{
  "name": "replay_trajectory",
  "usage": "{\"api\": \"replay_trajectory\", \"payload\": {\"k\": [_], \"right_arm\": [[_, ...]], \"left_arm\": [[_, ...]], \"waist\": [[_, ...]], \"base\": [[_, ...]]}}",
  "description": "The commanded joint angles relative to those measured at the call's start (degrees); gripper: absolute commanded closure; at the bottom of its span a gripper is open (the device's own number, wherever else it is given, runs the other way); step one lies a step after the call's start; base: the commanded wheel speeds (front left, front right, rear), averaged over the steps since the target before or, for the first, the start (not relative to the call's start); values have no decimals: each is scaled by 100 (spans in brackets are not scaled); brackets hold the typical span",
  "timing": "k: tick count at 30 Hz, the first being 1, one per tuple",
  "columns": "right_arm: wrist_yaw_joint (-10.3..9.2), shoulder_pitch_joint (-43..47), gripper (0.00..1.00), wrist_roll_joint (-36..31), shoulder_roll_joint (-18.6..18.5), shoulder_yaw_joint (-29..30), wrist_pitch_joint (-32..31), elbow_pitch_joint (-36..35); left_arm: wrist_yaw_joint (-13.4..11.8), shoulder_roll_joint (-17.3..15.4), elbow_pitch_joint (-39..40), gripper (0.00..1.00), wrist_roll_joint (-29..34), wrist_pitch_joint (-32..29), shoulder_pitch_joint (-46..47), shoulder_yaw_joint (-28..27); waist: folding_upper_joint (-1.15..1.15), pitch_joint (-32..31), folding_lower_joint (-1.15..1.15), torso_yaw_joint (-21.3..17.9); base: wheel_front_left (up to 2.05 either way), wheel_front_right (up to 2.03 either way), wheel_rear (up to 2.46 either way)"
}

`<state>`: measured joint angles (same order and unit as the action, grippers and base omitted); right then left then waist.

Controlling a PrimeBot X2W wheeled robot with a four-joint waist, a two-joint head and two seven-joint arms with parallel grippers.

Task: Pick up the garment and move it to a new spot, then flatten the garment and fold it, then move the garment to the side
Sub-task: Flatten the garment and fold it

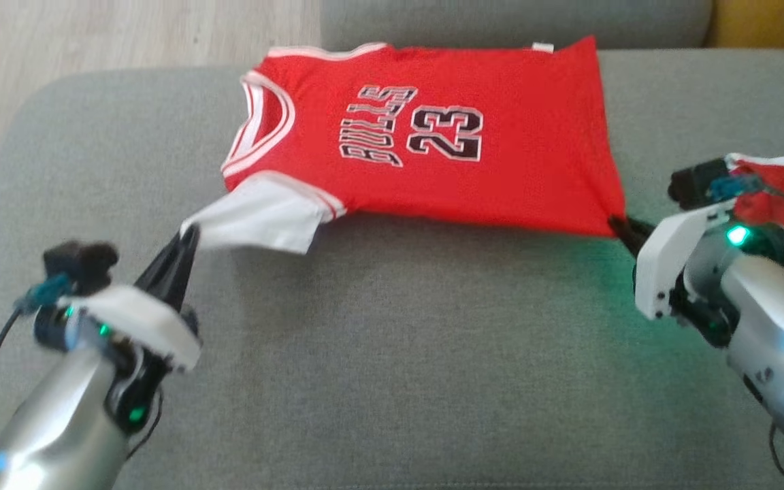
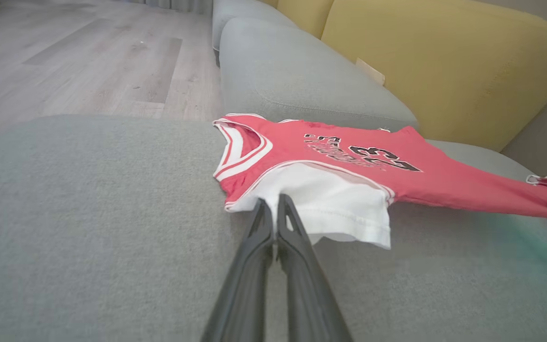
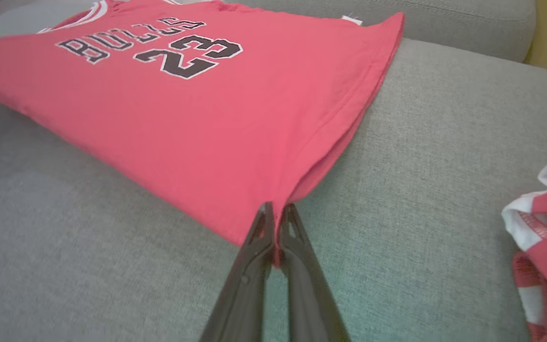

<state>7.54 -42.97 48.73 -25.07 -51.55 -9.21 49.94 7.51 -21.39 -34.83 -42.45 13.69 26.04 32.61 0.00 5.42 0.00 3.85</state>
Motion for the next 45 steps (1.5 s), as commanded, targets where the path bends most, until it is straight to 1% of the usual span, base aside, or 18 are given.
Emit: {"api": "replay_trajectory", "payload": {"k": [1,5,10,15,18,21,24,26,28,33,35,40,45], "right_arm": [[-5,12,100,-11,-146,-89,1,-162],[-5,263,100,279,-321,-289,-128,-387],[-5,533,100,621,-693,-631,-413,-869],[-5,810,100,1087,-1079,-899,-934,-1404],[-5,989,100,1393,-1355,-1036,-1286,-1810],[-5,1162,100,1672,-1640,-1137,-1669,-2171],[-5,1206,100,1807,-1846,-1118,-1798,-2485],[-5,1175,100,1853,-1903,-1033,-1794,-2553],[-5,1102,100,1832,-1911,-982,-1837,-2566],[-5,787,100,1823,-1807,-811,-2075,-2478],[-5,601,100,1814,-1733,-725,-2205,-2413],[-5,149,100,1705,-1497,-571,-2518,-2112],[-5,-174,100,1629,-1206,-458,-2747,-1848]], "left_arm": [[-3,-355,207,100,-69,29,66,-247],[-3,-642,629,100,-193,-44,-534,-175],[-11,-958,1407,100,-429,-273,-1307,-145],[-156,-1305,2301,100,-551,-537,-2040,-69],[-178,-1503,2862,100,-719,-695,-2431,-55],[-232,-1768,3364,100,-806,-855,-2743,-57],[-346,-2052,3746,100,-740,-960,-2858,-114],[-448,-2165,3934,100,-735,-990,-2812,-227],[-498,-2257,4088,100,-674,-1063,-2699,-274],[-393,-2384,4223,100,-441,-1428,-2134,-179],[-308,-2441,4149,100,-273,-1593,-1800,-101],[-124,-2414,3716,100,-84,-1898,-921,58],[-28,-2338,3159,100,82,-2108,36,323]], "waist": [[0,-133,0,-64],[0,-340,0,-67],[0,-571,0,-82],[0,-711,0,-83],[0,-763,0,-92],[0,-789,0,-101],[0,-766,0,-108],[0,-707,0,-110],[0,-638,0,-120],[0,-299,0,-155],[0,-141,0,-179],[0,148,0,-262],[0,388,0,-336]], "base": [[0,0,0],[0,0,0],[0,0,0],[0,0,0],[0,0,0],[0,0,0],[0,0,0],[0,0,0],[0,0,0],[0,0,0],[0,0,0],[0,0,0],[0,0,0]]}}
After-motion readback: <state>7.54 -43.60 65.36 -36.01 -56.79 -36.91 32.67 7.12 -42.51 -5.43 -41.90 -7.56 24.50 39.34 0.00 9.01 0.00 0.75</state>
